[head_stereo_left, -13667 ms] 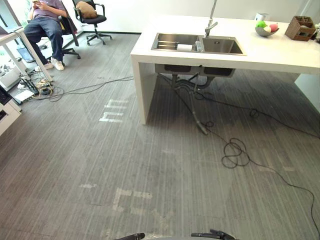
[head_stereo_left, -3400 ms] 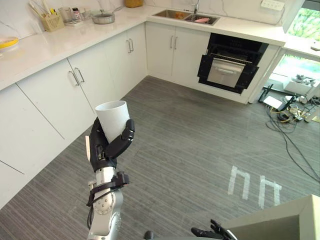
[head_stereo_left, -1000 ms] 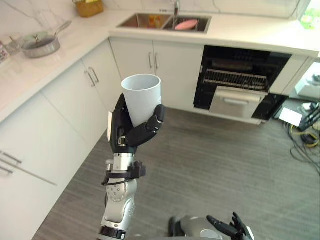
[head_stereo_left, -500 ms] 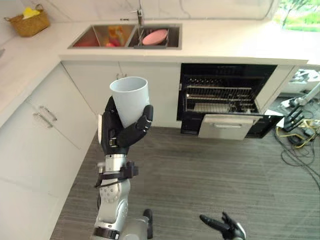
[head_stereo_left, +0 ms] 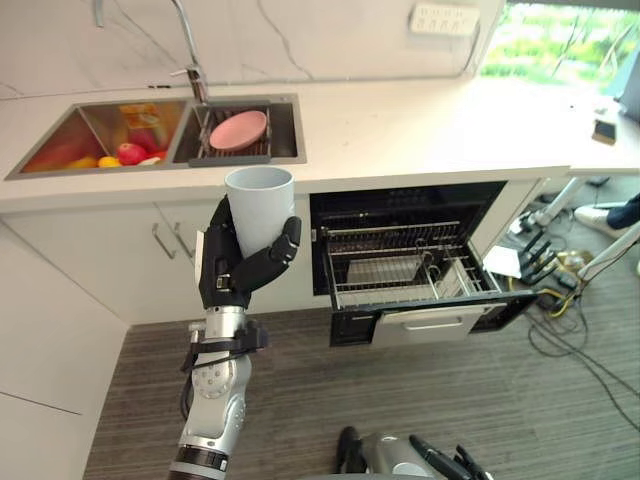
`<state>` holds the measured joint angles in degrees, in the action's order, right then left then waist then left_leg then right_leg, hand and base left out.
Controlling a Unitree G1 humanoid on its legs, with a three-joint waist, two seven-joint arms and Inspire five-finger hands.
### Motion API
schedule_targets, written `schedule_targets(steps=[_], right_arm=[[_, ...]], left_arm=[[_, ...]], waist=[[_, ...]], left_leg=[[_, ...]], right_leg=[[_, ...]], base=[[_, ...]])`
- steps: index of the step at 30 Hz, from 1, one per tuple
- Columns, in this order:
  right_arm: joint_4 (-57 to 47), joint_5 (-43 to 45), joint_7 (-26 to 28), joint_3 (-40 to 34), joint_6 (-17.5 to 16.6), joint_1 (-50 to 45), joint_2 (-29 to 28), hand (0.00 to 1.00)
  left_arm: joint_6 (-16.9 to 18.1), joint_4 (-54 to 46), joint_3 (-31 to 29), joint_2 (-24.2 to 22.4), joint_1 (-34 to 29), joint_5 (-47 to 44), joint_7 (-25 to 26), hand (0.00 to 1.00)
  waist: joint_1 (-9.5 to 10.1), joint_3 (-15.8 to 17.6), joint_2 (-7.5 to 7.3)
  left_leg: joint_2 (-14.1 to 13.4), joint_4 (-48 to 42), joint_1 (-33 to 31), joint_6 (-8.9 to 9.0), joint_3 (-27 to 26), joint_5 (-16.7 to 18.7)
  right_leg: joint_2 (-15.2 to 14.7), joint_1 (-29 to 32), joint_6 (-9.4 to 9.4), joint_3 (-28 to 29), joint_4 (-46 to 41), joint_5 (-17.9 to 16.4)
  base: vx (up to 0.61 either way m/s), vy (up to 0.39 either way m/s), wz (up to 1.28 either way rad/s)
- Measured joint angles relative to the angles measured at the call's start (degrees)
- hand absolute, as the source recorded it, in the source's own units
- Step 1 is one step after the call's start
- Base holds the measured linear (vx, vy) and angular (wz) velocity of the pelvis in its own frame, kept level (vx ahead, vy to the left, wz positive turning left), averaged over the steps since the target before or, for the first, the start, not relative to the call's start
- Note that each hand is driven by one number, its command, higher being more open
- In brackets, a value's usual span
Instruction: Walk over to the sink, pick up the cup, carry it to the dishwasher, place the cup inside the dishwasher, then close the dishwasher door
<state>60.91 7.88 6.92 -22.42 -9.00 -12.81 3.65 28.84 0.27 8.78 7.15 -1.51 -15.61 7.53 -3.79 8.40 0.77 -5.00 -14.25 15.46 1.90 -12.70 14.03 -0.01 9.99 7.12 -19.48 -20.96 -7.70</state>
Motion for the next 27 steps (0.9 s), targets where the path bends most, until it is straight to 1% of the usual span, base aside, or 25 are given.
schedule_targets(steps=[1,2,3,4,5,6,7,8,9,10,11,12,13,14,15,17,18,19,20,21,22,23,24,25,27], right_arm=[[-0.9,0.1,-0.4,1.3,1.1,-0.6,0.4,1.00],[-2.4,0.1,-0.6,2.3,1.9,-1.6,0.9,1.00],[-3.5,0.1,-1.0,4.2,2.7,-2.3,1.7,1.00],[-4.1,0.1,-1.1,5.1,2.9,-2.7,2.0,1.00],[-4.7,0.6,-1.1,6.0,3.0,-3.2,2.3,1.00],[-4.8,1.1,-1.1,6.0,3.0,-3.2,2.3,1.00],[-4.6,1.3,-1.1,5.8,3.0,-2.7,2.6,1.00],[-4.3,1.3,-1.0,5.7,3.0,-2.3,3.0,1.00],[-3.9,1.2,-0.8,5.6,2.7,-1.7,3.0,1.00],[-3.2,1.1,-0.6,4.9,2.5,-0.9,2.9,1.00],[-1.5,1.1,-0.6,3.2,2.3,0.7,2.9,1.00],[-0.3,1.2,-0.7,1.5,2.0,1.9,2.7,1.00],[-0.2,1.2,-0.7,0.7,1.8,2.1,2.6,1.00],[-0.1,1.2,-0.9,-0.3,1.0,2.0,2.7,1.00],[-0.7,1.2,-1.6,-0.6,0.2,1.5,2.3,1.00],[-2.0,1.2,-2.1,-0.6,-0.7,0.8,1.2,1.00],[-2.2,1.2,-2.3,-0.5,-1.1,0.8,0.6,1.00],[-2.2,1.2,-2.9,0.1,-1.5,0.9,0.4,1.00],[-2.3,1.2,-3.9,0.2,-1.9,0.9,0.5,1.00],[-2.4,1.2,-4.5,0.2,-2.2,0.9,0.6,1.00],[-3.1,1.2,-5.4,0.0,-2.7,0.8,0.6,1.00],[-4.1,1.5,-5.6,-1.0,-3.1,0.3,0.4,1.00],[-5.0,2.5,-5.7,-1.4,-3.5,-0.2,0.3,1.00],[-8.4,6.7,-5.8,-2.0,-4.9,-2.1,0.1,1.00],[-16.7,10.4,-7.8,-2.0,-6.6,-4.3,-0.3,1.00]], left_arm=[[-0.1,0.0,0.9,-0.9,-0.7,0.3,0.8,0.00],[-0.7,-0.9,2.1,-2.3,-0.9,1.2,1.2,0.00],[-1.0,-3.3,3.9,-3.7,-1.6,1.5,1.1,0.00],[-1.0,-4.7,4.7,-4.0,-2.1,1.7,1.1,0.00],[-0.7,-6.6,5.9,-3.8,-2.4,2.5,0.5,0.00],[-0.5,-7.1,6.3,-3.3,-2.2,2.8,0.1,0.00],[0.2,-7.4,6.4,-2.5,-1.9,3.5,-0.5,0.00],[0.6,-7.4,6.3,-2.2,-1.7,3.5,-0.5,0.00],[0.7,-7.3,6.2,-1.8,-1.4,3.3,-0.4,0.00],[0.8,-7.2,6.1,-1.9,-1.3,3.3,-0.4,0.00],[0.8,-6.7,6.1,-1.8,-0.9,3.3,-0.1,0.00],[0.8,-6.1,6.1,-1.7,-0.6,3.3,0.1,0.00],[0.8,-5.7,6.1,-1.7,-0.7,3.3,0.2,0.00],[1.0,-4.6,6.3,-1.7,-0.7,3.3,0.6,0.00],[1.4,-4.1,6.2,-2.1,-1.3,3.3,1.2,0.00],[2.0,-4.0,6.0,-1.9,-1.4,3.3,1.6,0.00],[2.7,-4.0,5.3,-1.6,-1.6,3.3,2.1,0.00],[3.2,-4.0,4.2,-1.5,-2.1,3.3,2.7,0.00],[3.6,-4.2,3.5,-1.4,-2.4,3.3,3.2,0.00],[3.9,-4.3,3.2,-1.5,-2.5,3.3,3.2,0.00],[4.5,-5.1,2.8,-1.4,-2.4,3.3,3.1,0.00],[5.4,-5.2,2.9,-1.3,-1.8,3.3,2.8,0.00],[5.5,-5.2,3.0,-1.2,-1.7,3.2,2.5,0.00],[5.7,-5.2,3.9,-1.2,-1.6,3.2,2.2,0.00],[6.2,-5.2,4.6,-1.2,-1.4,3.5,2.4,0.00]], waist=[[-0.01,0.2,-0.02],[0.35,0.8,0.92],[1.53,0.6,1.71],[1.73,0.4,1.86],[2.16,-0.2,1.26],[2.41,-0.5,1.17],[2.67,-0.7,1.13],[2.64,-0.8,1.04],[2.70,-0.9,0.88],[2.58,-0.8,0.85],[2.27,-0.8,0.84],[2.00,-0.8,0.81],[1.91,-0.8,0.79],[1.74,-0.8,0.94],[1.42,-1.3,0.93],[1.55,-1.1,-0.50],[1.66,-0.9,-1.55],[1.60,-1.0,-2.29],[1.52,-1.0,-2.29],[1.47,-1.1,-2.19],[1.25,-1.3,-1.80],[1.03,-1.6,-1.88],[0.98,-1.9,-2.11],[0.68,-2.7,-2.11],[-0.21,-3.2,-1.95]], left_leg=[[-1.6,-11.5,-3.6,0.44,-0.8,-0.1],[-5.2,-29.3,-10.2,1.41,0.0,-3.6],[-8.7,-42.1,-16.3,1.67,0.2,-3.7],[-10.2,-45.5,-18.6,1.38,0.1,-3.5],[-12.3,-46.5,-22.1,0.41,-1.1,-2.7],[-12.6,-44.6,-23.1,0.14,-1.8,-2.1],[-12.1,-38.3,-23.4,-0.24,-3.0,-1.2],[-11.3,-31.9,-22.9,0.18,-3.7,-0.5],[-9.1,-21.2,-22.1,0.34,-3.4,-0.5],[-7.8,-14.7,-21.4,0.72,-2.7,-0.9],[-5.3,-1.3,-19.9,0.94,0.0,-3.2],[-3.4,8.8,-18.8,0.97,3.2,-7.6],[-2.8,11.4,-18.6,1.16,4.5,-10.2],[-2.4,13.7,-18.0,1.57,5.5,-14.5],[-2.0,12.2,-17.2,3.00,4.1,-18.0],[-1.3,9.4,-17.5,2.26,2.1,-15.7],[-1.1,6.2,-18.0,1.66,0.8,-13.3],[-1.1,1.4,-18.8,0.53,0.5,-10.2],[-1.2,-2.0,-18.8,-0.19,1.0,-7.7],[-1.4,-3.4,-18.8,-0.24,1.0,-6.5],[-2.1,-5.1,-18.5,0.15,0.6,-4.1],[-2.6,-5.3,-17.6,1.06,-0.9,-2.4],[-2.5,-5.3,-17.2,0.88,-1.8,-2.1],[-2.3,-4.4,-16.4,0.87,-3.5,-1.5],[-1.6,-1.9,-14.3,0.70,-6.7,-0.8]], right_leg=[[0.3,-2.7,-0.85,0.5,1.0,-1.4],[1.5,-6.6,-0.80,0.9,3.4,-1.6],[2.9,-9.0,-0.64,1.9,4.7,-2.0],[3.4,-10.0,-0.63,2.3,5.3,-2.2],[3.6,-11.6,-0.62,3.6,6.6,-2.6],[3.4,-12.4,-0.66,4.5,7.4,-2.5],[2.7,-14.0,-1.19,6.4,8.9,-2.2],[2.1,-15.0,-1.55,7.8,10.1,-2.0],[1.0,-15.6,-2.20,9.8,10.8,-1.6],[0.5,-15.8,-2.71,10.6,11.2,-1.5],[-0.4,-15.9,-3.86,12.4,12.0,-1.4],[-1.2,-16.0,-5.07,14.0,12.1,-1.8],[-1.7,-16.3,-5.81,14.9,12.1,-2.1],[-2.4,-16.9,-7.15,16.4,12.1,-2.9],[-3.4,-17.2,-8.99,18.8,11.8,-4.4],[-4.7,-17.2,-9.96,20.8,12.1,-3.9],[-5.4,-17.4,-10.32,22.5,12.8,-3.6],[-6.2,-18.2,-10.96,24.6,14.0,-3.3],[-6.4,-18.9,-11.68,26.5,14.7,-2.8],[-6.5,-19.1,-12.09,27.4,14.9,-2.5],[-6.5,-19.1,-12.81,28.8,15.1,-2.1],[-6.5,-19.1,-13.18,29.5,15.2,-1.9],[-6.8,-19.0,-13.47,29.9,15.2,-1.7],[-7.2,-18.4,-14.42,30.2,15.1,-1.2],[-7.4,-15.6,-14.57,30.0,11.4,-1.1]], base=[[0.33,-0.064,-0.08],[0.38,-0.033,-0.28],[0.29,0.000,-0.35],[0.29,0.009,-0.53],[0.24,0.002,-0.43],[0.33,0.025,-0.63],[0.27,0.051,-0.66],[0.40,0.133,-0.83],[0.32,0.142,-0.68],[0.37,0.204,-0.72],[0.27,0.210,-0.67],[0.27,0.227,-0.67],[0.27,0.261,-0.66],[0.30,0.360,-0.72],[0.30,0.369,-0.72],[0.18,0.244,-0.59],[0.16,0.246,-0.77],[0.16,0.238,-0.99],[0.15,0.216,-0.93],[0.09,0.162,-0.92],[0.05,0.184,-0.84],[0.03,0.179,-0.79],[-0.01,0.152,-0.71],[-0.02,0.132,-0.76],[-0.02,0.132,-0.89]])
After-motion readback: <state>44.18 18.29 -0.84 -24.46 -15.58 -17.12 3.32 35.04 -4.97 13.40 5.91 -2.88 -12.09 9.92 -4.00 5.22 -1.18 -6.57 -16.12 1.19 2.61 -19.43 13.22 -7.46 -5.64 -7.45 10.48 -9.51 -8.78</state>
